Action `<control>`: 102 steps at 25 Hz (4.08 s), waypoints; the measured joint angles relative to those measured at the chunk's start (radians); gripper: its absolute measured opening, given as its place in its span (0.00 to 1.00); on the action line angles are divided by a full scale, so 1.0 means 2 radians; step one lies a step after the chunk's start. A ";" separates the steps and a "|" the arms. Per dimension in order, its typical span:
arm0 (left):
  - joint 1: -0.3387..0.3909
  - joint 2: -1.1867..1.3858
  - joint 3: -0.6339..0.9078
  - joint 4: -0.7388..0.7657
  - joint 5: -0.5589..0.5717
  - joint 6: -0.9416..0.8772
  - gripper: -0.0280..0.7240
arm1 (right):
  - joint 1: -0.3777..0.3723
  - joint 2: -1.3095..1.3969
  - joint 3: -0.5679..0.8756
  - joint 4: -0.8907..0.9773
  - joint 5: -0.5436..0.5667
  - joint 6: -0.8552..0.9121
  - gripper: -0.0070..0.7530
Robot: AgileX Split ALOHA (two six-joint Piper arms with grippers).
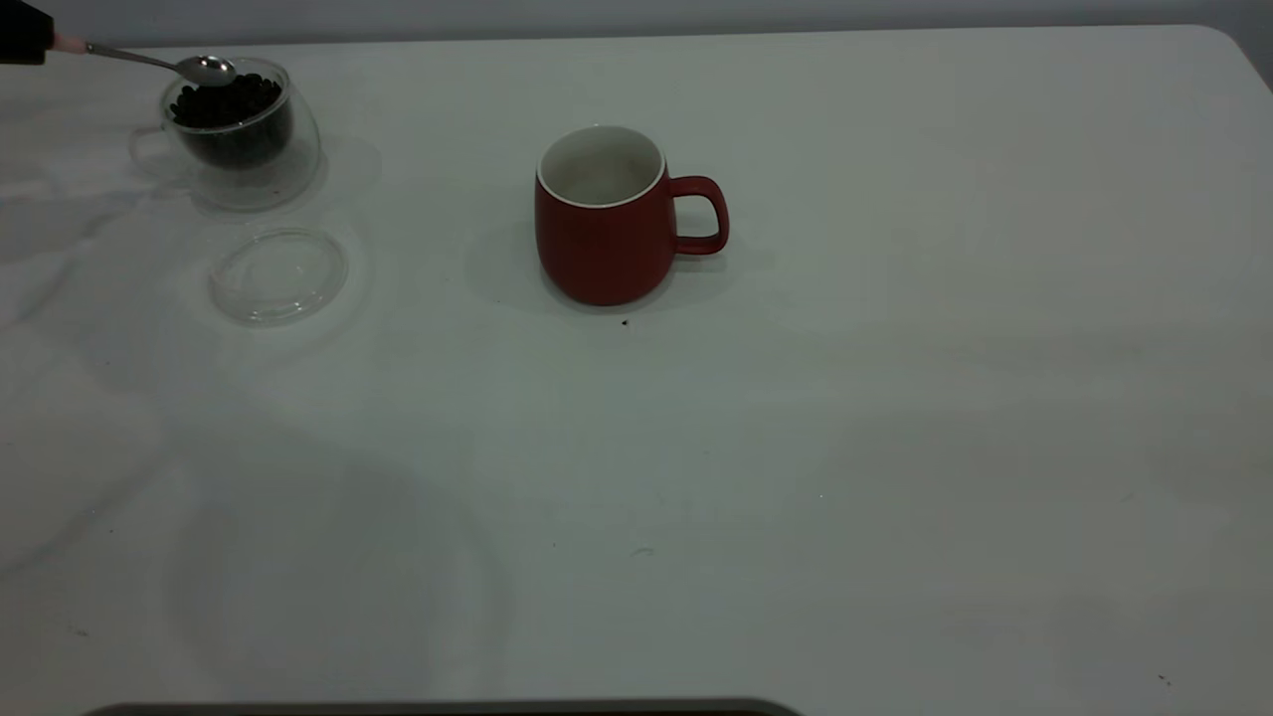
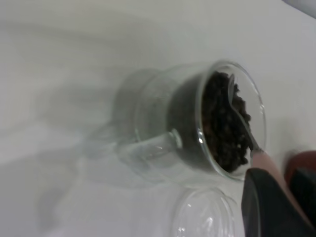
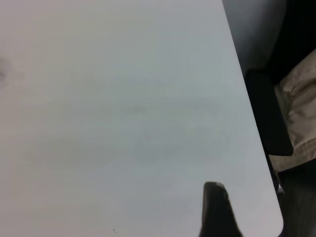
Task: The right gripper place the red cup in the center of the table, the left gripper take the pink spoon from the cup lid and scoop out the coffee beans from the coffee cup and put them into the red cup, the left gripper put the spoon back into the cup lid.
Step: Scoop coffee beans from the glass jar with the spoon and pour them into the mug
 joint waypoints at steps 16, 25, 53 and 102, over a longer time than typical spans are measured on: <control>0.000 0.034 0.000 -0.004 0.022 -0.004 0.20 | 0.000 0.000 0.000 0.000 0.000 0.000 0.68; 0.004 0.042 0.000 -0.010 0.035 -0.042 0.20 | 0.000 0.000 0.000 0.000 0.000 0.000 0.68; 0.031 0.049 0.000 -0.048 0.085 -0.094 0.20 | 0.000 0.000 0.000 0.000 0.000 0.000 0.68; -0.208 0.056 0.000 -0.098 0.092 -0.092 0.20 | 0.000 0.000 0.000 0.000 0.000 0.000 0.68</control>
